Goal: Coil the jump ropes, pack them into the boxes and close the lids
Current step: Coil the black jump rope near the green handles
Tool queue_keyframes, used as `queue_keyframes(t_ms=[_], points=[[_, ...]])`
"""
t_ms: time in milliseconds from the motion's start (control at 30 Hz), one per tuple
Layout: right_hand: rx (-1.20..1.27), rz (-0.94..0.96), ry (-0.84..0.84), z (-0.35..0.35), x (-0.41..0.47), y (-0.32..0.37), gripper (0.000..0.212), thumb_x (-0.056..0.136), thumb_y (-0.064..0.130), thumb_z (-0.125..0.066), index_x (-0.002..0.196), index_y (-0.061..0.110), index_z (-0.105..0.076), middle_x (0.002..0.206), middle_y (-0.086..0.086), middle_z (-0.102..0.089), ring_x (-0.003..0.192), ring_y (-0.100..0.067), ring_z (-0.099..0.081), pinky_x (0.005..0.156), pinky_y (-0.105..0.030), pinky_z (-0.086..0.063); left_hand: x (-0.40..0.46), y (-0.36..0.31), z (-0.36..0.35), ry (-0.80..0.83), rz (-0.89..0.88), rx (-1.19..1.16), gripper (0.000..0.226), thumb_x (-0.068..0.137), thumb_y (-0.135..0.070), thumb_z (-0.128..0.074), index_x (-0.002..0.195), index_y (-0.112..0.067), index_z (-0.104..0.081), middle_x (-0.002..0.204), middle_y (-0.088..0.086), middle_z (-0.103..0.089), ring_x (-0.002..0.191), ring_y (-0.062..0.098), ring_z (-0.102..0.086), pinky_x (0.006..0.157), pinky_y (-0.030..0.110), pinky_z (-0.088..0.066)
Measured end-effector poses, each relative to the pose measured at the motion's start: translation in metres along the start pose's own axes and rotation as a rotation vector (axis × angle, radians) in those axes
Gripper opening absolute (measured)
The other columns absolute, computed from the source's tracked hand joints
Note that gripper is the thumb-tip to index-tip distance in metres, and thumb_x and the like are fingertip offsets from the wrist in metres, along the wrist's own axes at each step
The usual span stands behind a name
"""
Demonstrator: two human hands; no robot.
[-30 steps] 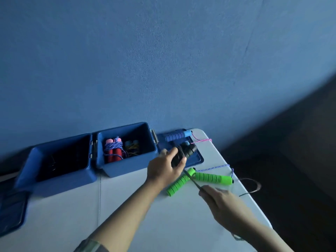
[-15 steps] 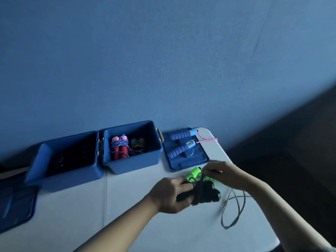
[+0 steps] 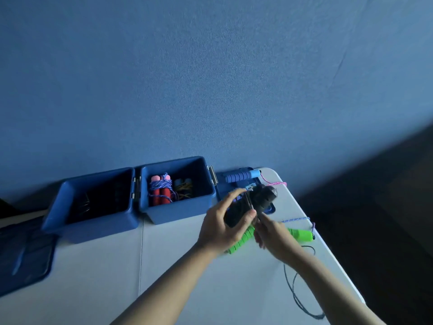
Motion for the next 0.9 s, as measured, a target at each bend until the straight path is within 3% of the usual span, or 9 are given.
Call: queue_keyframes(t_ms=[133, 233, 367, 467, 633, 733, 800, 900], points=[[-0.141, 0.001, -0.067, -0.012, -0.011, 0.007, 0.018, 0.099, 0.029, -0.038, 0.082, 0.023, -0.039, 0.06, -0.009, -0.062, 0.05, -0.024, -0.059, 0.055, -0.038, -0.051, 0.008, 0.002, 0.009, -0.133, -0.045, 0.18, 0.047, 0.081, -0.057, -0.058, 0.121, -0.032, -0.058, 0.094, -0.012, -0.069, 0.08, 0.005, -0.064, 0.068, 0.022, -0.051], [-0.224, -0.038, -0.103, -0.015, -0.02, 0.012, 0.023, 0.099, 0.03, -0.036, 0.08, 0.016, -0.037, 0.055, -0.012, -0.058, 0.042, -0.026, -0.052, 0.047, -0.033, -0.043, 0.017, 0.006, 0.02, -0.257, -0.008, 0.316, 0.052, 0.08, -0.062, -0.053, 0.122, -0.032, -0.059, 0.106, -0.008, -0.069, 0.094, 0.011, -0.065, 0.074, 0.025, -0.053], [-0.295, 0.068, -0.08, -0.016, -0.043, 0.019, 0.021, 0.097, 0.033, -0.042, 0.085, 0.016, -0.047, 0.069, -0.015, -0.058, 0.061, -0.036, -0.049, 0.054, -0.039, -0.036, 0.033, 0.027, 0.053, -0.372, 0.085, 0.478, 0.054, 0.079, -0.068, -0.047, 0.121, -0.036, -0.056, 0.1, 0.001, -0.07, 0.09, 0.023, -0.067, 0.067, 0.032, -0.054], [-0.284, 0.161, 0.007, -0.012, -0.052, 0.033, 0.021, 0.097, 0.033, -0.04, 0.086, 0.016, -0.046, 0.073, -0.009, -0.056, 0.065, -0.034, -0.05, 0.059, -0.042, -0.041, 0.032, 0.041, 0.056, -0.229, 0.078, 0.659, 0.058, 0.078, -0.071, -0.041, 0.123, -0.039, -0.056, 0.096, 0.003, -0.068, 0.084, 0.028, -0.067, 0.063, 0.034, -0.054], [-0.569, 0.469, -0.121, 0.019, -0.043, 0.061, 0.02, 0.092, 0.038, -0.039, 0.082, 0.021, -0.045, 0.066, 0.001, -0.06, 0.054, -0.03, -0.055, 0.044, -0.026, -0.031, 0.002, 0.058, 0.043, 0.095, 0.029, 0.78, 0.07, 0.075, -0.075, -0.027, 0.135, -0.044, -0.047, 0.098, -0.002, -0.063, 0.087, 0.026, -0.066, 0.071, 0.033, -0.051], [-0.548, 0.564, -0.054, 0.035, -0.022, 0.058, 0.021, 0.093, 0.04, -0.037, 0.087, 0.025, -0.05, 0.073, 0.006, -0.061, 0.061, -0.02, -0.053, 0.052, -0.026, -0.035, -0.025, 0.062, 0.034, 0.27, -0.089, 0.723, 0.062, 0.08, -0.071, -0.037, 0.135, -0.044, -0.046, 0.101, -0.007, -0.063, 0.086, 0.02, -0.067, 0.069, 0.028, -0.05], [-0.506, 0.597, -0.007, 0.037, -0.009, 0.054, 0.017, 0.094, 0.039, -0.042, 0.089, 0.027, -0.053, 0.077, 0.008, -0.061, 0.064, -0.015, -0.05, 0.057, -0.026, -0.036, -0.041, 0.061, 0.03, 0.361, -0.163, 0.686, 0.058, 0.081, -0.067, -0.046, 0.134, -0.043, -0.045, 0.093, -0.009, -0.061, 0.074, 0.019, -0.066, 0.062, 0.024, -0.048], [-0.396, 0.541, 0.093, 0.026, 0.006, 0.044, 0.015, 0.093, 0.038, -0.046, 0.089, 0.026, -0.054, 0.081, 0.009, -0.059, 0.069, -0.01, -0.048, 0.065, -0.03, -0.044, -0.055, 0.054, 0.027, 0.413, -0.306, 0.649, 0.054, 0.081, -0.06, -0.055, 0.13, -0.038, -0.049, 0.087, -0.009, -0.059, 0.062, 0.015, -0.062, 0.053, 0.019, -0.044]])
Point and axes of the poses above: each hand's wrist, its own x-axis towards the middle knuckle, its own z-axis out of the back of the hand, y = z × x, the point moved 4 cm from there along x, towards the middle knuckle
